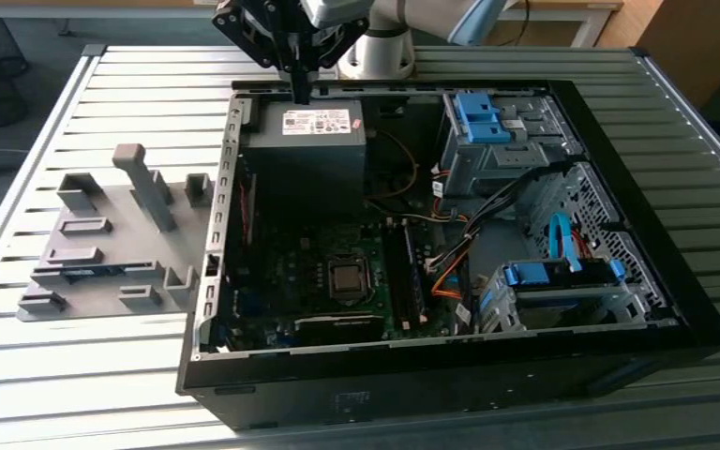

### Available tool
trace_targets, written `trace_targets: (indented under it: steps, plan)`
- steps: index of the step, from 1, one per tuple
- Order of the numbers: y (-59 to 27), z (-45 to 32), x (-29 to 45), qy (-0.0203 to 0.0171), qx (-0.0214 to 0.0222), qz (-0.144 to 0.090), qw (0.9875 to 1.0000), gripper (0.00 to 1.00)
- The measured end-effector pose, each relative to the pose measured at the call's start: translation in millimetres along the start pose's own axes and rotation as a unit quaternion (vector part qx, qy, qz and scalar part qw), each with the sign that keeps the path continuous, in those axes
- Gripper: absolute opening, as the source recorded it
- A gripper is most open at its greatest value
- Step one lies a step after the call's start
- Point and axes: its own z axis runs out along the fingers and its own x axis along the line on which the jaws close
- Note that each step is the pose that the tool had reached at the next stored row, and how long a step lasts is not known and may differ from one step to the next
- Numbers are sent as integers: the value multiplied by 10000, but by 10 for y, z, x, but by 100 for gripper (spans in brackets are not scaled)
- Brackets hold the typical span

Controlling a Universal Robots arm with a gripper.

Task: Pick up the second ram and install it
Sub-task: 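Reach for the second ram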

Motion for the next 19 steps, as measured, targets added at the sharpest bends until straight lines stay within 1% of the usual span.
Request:
trace_targets:
  steps: [19]
  plan:
    - [-8,1,100,0,0,0,10000,11]
